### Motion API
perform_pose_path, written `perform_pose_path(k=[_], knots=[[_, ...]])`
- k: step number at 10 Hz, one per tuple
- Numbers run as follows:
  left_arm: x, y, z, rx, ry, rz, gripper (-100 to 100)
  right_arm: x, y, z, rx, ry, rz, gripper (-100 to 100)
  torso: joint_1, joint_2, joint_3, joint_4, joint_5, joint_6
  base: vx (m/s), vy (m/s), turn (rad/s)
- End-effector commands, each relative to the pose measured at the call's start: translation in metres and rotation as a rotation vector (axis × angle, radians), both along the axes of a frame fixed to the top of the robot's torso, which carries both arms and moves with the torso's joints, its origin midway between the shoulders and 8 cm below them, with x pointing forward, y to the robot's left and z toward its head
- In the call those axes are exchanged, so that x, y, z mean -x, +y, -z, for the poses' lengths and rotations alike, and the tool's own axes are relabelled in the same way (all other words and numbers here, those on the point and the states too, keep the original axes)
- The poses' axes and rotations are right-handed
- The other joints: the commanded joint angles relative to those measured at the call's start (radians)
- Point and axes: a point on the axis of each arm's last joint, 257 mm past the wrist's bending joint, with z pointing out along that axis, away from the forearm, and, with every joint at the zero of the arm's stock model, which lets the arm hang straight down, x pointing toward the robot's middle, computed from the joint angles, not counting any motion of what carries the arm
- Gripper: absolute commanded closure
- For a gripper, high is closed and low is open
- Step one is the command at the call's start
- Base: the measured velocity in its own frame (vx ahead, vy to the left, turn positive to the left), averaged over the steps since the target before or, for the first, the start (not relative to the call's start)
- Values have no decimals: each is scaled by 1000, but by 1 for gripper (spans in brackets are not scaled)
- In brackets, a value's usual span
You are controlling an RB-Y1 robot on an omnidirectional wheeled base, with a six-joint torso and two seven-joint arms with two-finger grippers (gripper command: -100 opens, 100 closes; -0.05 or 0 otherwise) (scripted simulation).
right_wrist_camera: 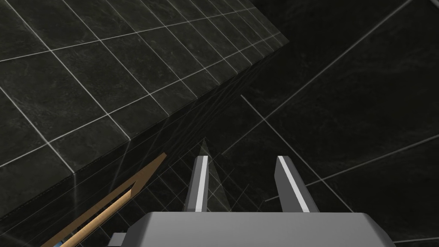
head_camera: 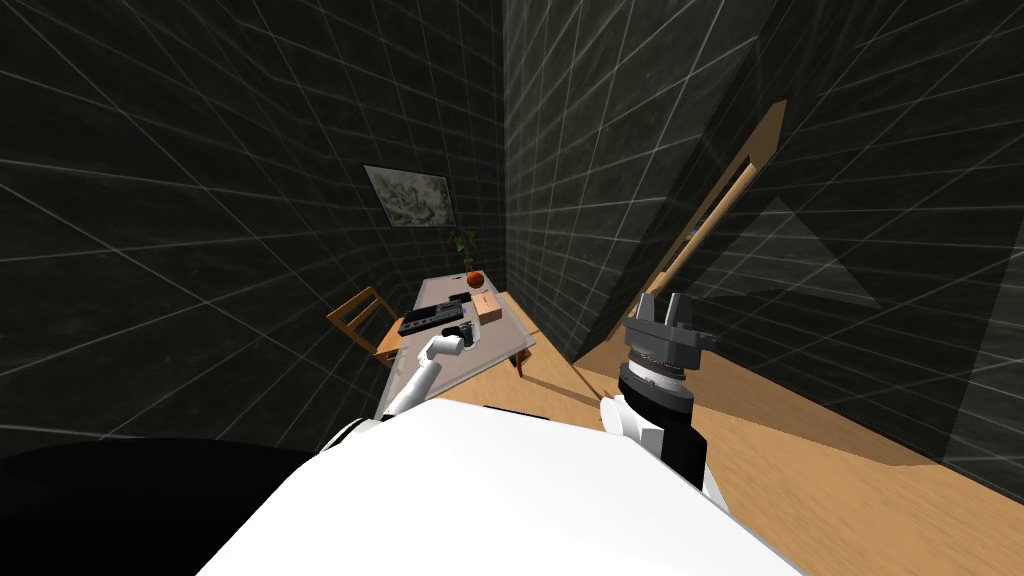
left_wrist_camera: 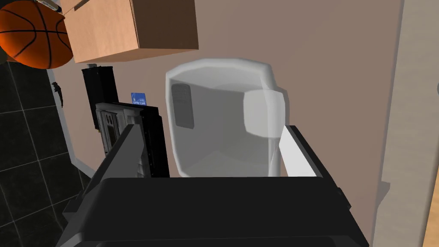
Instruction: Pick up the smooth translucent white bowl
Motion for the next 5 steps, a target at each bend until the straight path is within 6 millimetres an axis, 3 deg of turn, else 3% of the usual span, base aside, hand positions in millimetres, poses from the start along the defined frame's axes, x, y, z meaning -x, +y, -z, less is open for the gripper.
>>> perform_pose_path(k=[1, 5], knots=[[4, 6, 9, 11, 31, -16, -100, 0, 0, 0, 0, 0, 0, 0, 0, 0, 0, 0, 0, 0, 36, 1, -7], [26, 32, 43, 56, 158, -97, -100, 0, 0, 0, 0, 0, 0, 0, -1, 1, 0, 0, 0, 0, 39, -4, -32]])
